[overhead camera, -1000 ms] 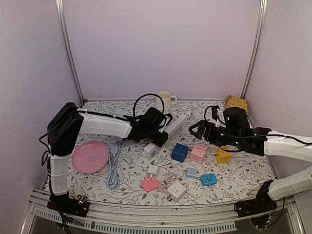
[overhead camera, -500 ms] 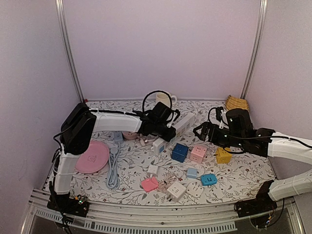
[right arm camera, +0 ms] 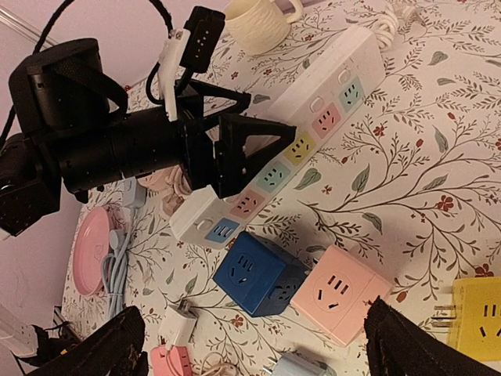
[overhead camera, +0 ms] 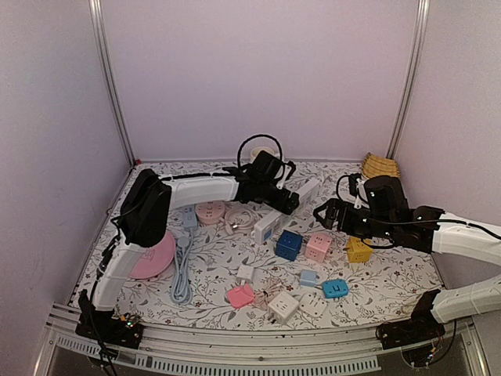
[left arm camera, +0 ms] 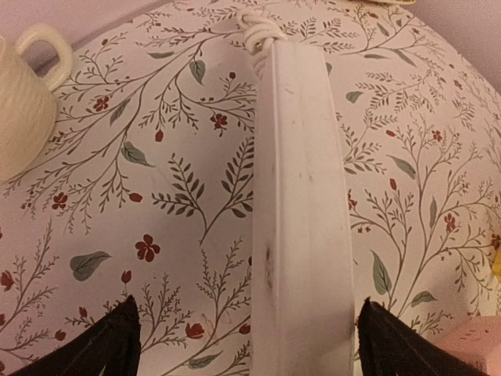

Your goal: Pull the plug off the socket

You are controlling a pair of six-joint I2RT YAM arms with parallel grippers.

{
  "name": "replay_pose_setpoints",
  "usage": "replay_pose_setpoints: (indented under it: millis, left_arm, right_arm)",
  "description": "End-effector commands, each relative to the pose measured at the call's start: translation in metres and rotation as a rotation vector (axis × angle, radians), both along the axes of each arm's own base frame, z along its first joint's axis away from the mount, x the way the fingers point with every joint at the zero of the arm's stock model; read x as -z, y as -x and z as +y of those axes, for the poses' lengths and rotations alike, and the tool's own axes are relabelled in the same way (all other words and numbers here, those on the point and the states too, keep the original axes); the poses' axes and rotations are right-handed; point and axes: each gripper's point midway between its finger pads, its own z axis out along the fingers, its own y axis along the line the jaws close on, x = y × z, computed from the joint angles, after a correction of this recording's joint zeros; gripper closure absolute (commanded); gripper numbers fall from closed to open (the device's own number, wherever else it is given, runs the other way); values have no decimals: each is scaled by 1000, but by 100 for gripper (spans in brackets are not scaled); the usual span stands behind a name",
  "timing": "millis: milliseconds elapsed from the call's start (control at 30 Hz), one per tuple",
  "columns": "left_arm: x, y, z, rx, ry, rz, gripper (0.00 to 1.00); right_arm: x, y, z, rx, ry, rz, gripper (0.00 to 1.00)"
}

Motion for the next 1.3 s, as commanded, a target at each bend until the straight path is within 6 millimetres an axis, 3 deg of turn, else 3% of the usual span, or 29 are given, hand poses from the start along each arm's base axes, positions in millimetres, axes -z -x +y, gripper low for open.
replay_pose_setpoints:
  millis: [0,233,433,500,600,667,967,1267]
  left_arm:
    - [-18,-21,5,-17,25,-24,3]
    - [-65,-30,21,-53,55,-78,3]
    - [-104,-6,50,-86,110,-117,3]
    - [-127,6,66,-106,152,-143,3]
    - [-148,24,99,-153,203,-164,3]
    - [-152,34,124,-201,225,-168,3]
    - [-137,72,254,-486,273,-166,3]
    - [-145,86,353,-687,253,-322,3]
  right_arm:
    - [3,0,-12,19,43,-15,1]
    - [7,-6,-22,46,75,-25,1]
    - [8,-18,-34,71,105,-32,1]
    - [7,-24,-41,101,121,-45,1]
    - [3,-34,-61,178,161,-77,1]
    - [0,-42,-73,214,182,-94,1]
    - [-14,-71,-116,323,254,-282,0]
    - [-8,-95,-180,508,340,-328,3]
